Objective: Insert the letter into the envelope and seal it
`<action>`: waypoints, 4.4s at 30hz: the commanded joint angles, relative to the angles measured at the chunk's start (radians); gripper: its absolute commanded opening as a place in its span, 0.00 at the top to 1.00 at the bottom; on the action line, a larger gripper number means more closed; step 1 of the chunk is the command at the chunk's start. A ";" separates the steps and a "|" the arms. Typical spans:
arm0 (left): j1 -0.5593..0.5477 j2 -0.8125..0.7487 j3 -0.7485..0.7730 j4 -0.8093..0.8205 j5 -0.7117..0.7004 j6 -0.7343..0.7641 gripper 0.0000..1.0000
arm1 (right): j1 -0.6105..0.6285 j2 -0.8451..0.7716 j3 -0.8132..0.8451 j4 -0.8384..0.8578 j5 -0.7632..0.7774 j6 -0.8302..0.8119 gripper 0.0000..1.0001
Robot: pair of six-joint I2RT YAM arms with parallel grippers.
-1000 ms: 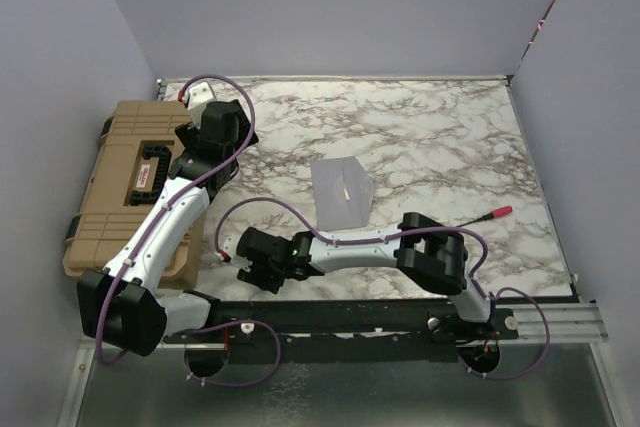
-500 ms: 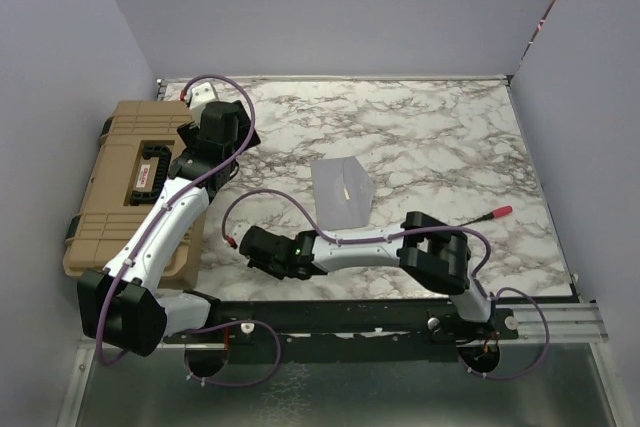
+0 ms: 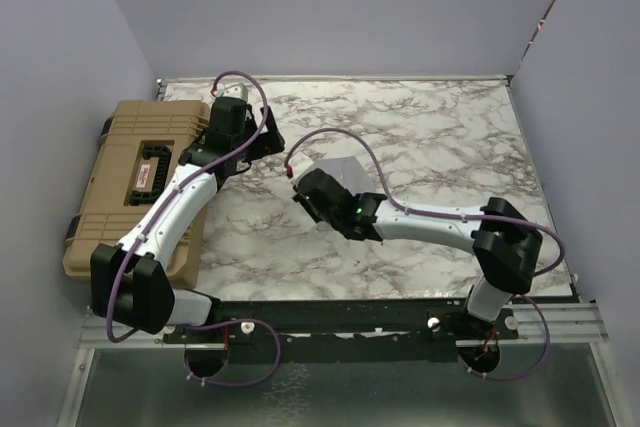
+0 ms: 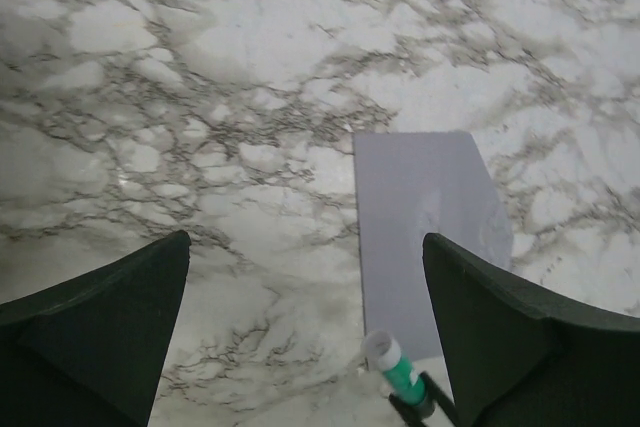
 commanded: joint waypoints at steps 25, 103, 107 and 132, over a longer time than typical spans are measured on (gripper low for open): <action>0.015 0.098 0.010 0.060 1.087 0.035 0.56 | -0.119 -0.361 -0.184 0.232 -0.181 -0.301 1.00; 0.035 0.168 0.085 0.859 0.966 -0.869 1.00 | -0.710 -0.251 -0.029 0.648 -1.183 1.146 0.57; 0.035 0.168 0.087 0.858 0.976 -0.864 1.00 | -0.710 -0.226 -0.005 0.657 -1.195 1.145 0.51; 0.035 0.169 0.080 0.858 0.987 -0.854 1.00 | -0.710 -0.172 -0.004 0.746 -1.195 1.200 0.52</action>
